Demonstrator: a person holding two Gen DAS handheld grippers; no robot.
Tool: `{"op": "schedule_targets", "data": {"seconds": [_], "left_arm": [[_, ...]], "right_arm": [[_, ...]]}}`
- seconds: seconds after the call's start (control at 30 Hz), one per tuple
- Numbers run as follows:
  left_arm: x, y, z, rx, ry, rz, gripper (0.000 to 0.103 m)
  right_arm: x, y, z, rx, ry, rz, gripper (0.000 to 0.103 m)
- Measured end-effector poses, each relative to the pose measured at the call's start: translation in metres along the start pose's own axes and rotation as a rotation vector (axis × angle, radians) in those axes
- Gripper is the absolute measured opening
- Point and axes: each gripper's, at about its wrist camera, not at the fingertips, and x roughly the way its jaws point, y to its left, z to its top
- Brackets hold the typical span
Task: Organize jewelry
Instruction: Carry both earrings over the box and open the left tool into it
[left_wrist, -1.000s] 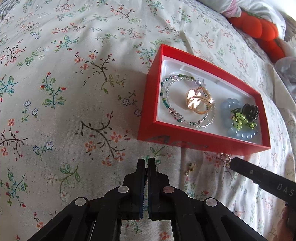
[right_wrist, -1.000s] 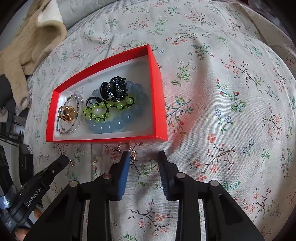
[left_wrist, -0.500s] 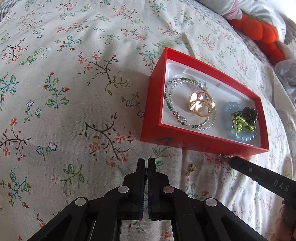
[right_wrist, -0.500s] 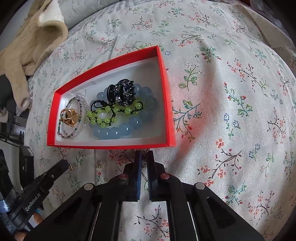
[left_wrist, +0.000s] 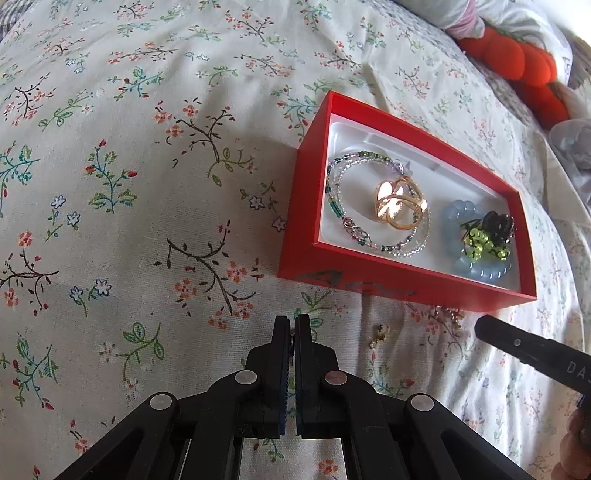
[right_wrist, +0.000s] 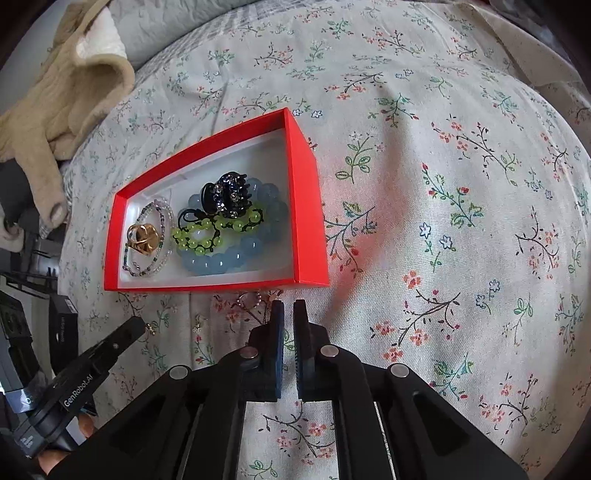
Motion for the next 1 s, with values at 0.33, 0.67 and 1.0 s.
{"op": "schedule_targets", "data": {"seconds": [0.33,0.67,1.0], "left_arm": [[0.003,0.001,0.001,-0.004,0.006,0.005,0.000],[0.007,-0.003,0.001,0.000,0.011,0.009,0.000],[0.004,-0.008,0.000,0.000,0.005,0.006,0.000]], "right_arm": [[0.016,0.014,0.003,-0.064,0.024,-0.077,0.021],[0.024,0.025,0.007,-0.117,0.013,-0.108,0.019],[0.011,0.011,0.004,-0.084,0.010,-0.063,0.007]]}}
